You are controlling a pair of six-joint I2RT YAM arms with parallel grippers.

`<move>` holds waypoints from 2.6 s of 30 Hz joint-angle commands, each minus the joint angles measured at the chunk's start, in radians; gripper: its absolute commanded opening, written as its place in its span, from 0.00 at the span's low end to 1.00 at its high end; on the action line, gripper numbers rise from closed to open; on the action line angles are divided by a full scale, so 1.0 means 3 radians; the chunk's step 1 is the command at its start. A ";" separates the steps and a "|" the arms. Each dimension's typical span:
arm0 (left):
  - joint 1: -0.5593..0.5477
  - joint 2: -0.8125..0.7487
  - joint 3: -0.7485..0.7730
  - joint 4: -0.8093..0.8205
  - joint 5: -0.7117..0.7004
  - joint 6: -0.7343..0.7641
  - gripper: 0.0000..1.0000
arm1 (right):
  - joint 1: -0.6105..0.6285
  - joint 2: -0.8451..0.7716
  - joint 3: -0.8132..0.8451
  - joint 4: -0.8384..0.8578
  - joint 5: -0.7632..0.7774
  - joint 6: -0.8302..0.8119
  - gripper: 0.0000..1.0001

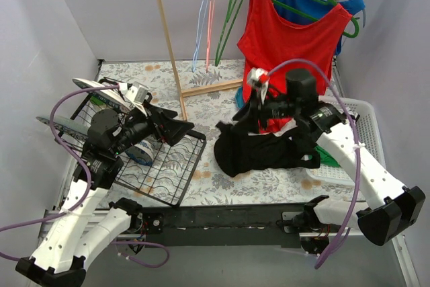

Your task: Place the tank top on the hanger

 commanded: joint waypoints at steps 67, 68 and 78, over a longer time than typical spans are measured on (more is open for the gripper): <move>-0.1505 0.0005 -0.0316 -0.0204 -0.1221 -0.0112 0.98 | 0.1205 0.0750 -0.0881 -0.1850 0.1177 -0.2966 0.38; -0.1505 0.0087 -0.0332 -0.0163 -0.1237 -0.0137 0.98 | 0.1215 0.0710 -0.0886 -0.1926 0.1045 -0.3008 0.50; -0.1505 0.1047 -0.0199 0.0195 -0.1278 -0.0133 0.98 | -0.0163 0.0188 -0.0850 -0.1601 0.1135 -0.2351 0.72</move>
